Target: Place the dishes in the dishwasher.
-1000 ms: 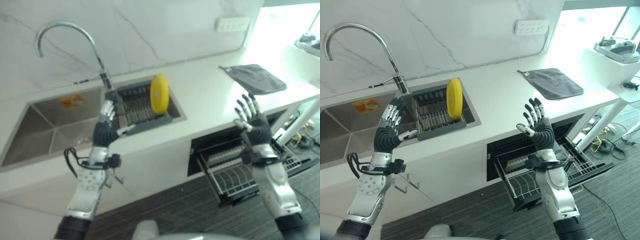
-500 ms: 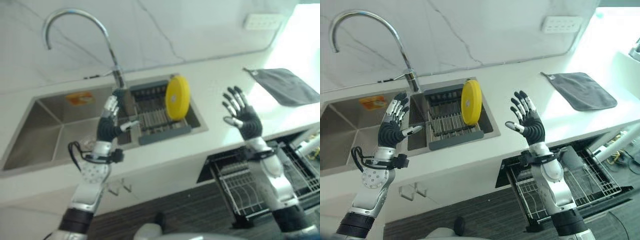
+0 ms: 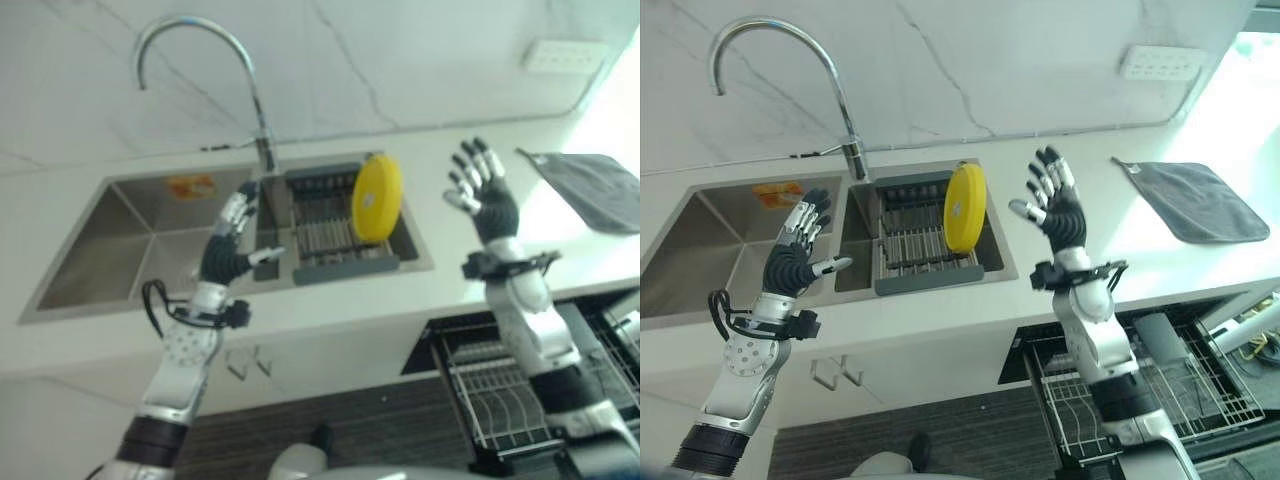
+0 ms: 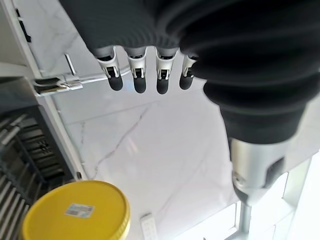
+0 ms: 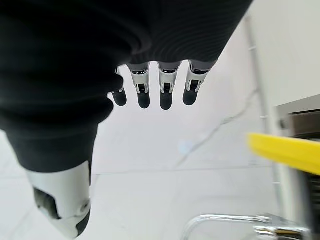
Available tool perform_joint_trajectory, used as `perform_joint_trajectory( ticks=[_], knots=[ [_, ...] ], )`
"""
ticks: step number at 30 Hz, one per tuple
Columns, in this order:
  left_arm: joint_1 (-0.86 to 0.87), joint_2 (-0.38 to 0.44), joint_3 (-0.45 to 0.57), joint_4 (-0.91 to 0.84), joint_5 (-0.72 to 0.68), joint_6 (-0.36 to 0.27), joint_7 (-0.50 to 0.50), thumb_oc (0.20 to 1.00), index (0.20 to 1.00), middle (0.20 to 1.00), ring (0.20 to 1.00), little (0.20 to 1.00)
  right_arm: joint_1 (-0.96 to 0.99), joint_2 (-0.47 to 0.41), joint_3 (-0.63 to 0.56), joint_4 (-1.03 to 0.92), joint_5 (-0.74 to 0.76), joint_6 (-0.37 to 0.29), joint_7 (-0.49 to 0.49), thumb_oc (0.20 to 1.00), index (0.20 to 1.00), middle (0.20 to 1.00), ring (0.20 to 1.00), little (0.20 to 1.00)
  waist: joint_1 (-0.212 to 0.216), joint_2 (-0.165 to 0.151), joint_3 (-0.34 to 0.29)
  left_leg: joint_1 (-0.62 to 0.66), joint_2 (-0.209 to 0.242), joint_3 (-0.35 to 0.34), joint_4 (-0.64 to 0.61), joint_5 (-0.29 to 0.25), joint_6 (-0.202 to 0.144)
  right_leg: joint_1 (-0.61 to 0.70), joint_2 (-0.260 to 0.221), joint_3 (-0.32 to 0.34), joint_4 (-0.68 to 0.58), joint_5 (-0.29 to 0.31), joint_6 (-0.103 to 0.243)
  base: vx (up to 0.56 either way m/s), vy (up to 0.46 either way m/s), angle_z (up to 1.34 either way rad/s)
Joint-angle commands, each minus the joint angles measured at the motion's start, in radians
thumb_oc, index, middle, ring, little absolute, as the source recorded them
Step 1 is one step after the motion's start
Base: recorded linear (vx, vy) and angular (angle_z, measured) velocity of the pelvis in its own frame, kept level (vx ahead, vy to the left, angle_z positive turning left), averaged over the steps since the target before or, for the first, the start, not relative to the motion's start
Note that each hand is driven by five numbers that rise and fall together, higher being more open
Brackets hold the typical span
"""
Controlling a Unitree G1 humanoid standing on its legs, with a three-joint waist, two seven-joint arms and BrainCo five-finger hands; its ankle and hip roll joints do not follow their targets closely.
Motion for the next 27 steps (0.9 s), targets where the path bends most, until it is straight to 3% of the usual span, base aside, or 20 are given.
perform_joint_trajectory(
  ticks=[1, 13, 27],
  knots=[
    [-0.035, 0.049, -0.003, -0.035, -0.048, -0.028, -0.044, 1.0, 1.0, 1.0, 1.0, 1.0, -0.048, -0.028, -0.007, -0.004, 0.041, 0.0, 0.006, 1.0, 1.0, 1.0, 1.0, 1.0, 0.016, -0.006, -0.043, -0.007, 0.027, -0.014, -0.002, -0.011, -0.007, -0.061, 0.026, -0.003, 0.013, 0.104, -0.061, 0.06, -0.004, 0.12],
    [-0.048, 0.102, -0.042, -0.034, -0.103, -0.01, -0.155, 1.0, 1.0, 1.0, 1.0, 1.0, -0.226, -0.101, -0.049, 0.211, 0.103, 0.04, -0.066, 1.0, 1.0, 1.0, 1.0, 1.0, 0.065, -0.004, -0.025, 0.002, 0.019, -0.063, -0.002, -0.017, -0.007, -0.052, 0.022, -0.045, 0.02, 0.1, -0.06, 0.07, -0.017, 0.14],
    [-0.083, 0.165, -0.08, -0.022, -0.156, -0.031, -0.218, 1.0, 1.0, 1.0, 1.0, 1.0, -0.33, -0.144, -0.05, 0.475, 0.169, -0.013, -0.064, 1.0, 1.0, 1.0, 1.0, 1.0, 0.115, 0.026, 0.014, -0.015, -0.001, -0.144, -0.002, -0.009, -0.006, -0.051, 0.008, -0.085, 0.037, 0.085, -0.053, 0.04, -0.032, 0.11]
  ],
)
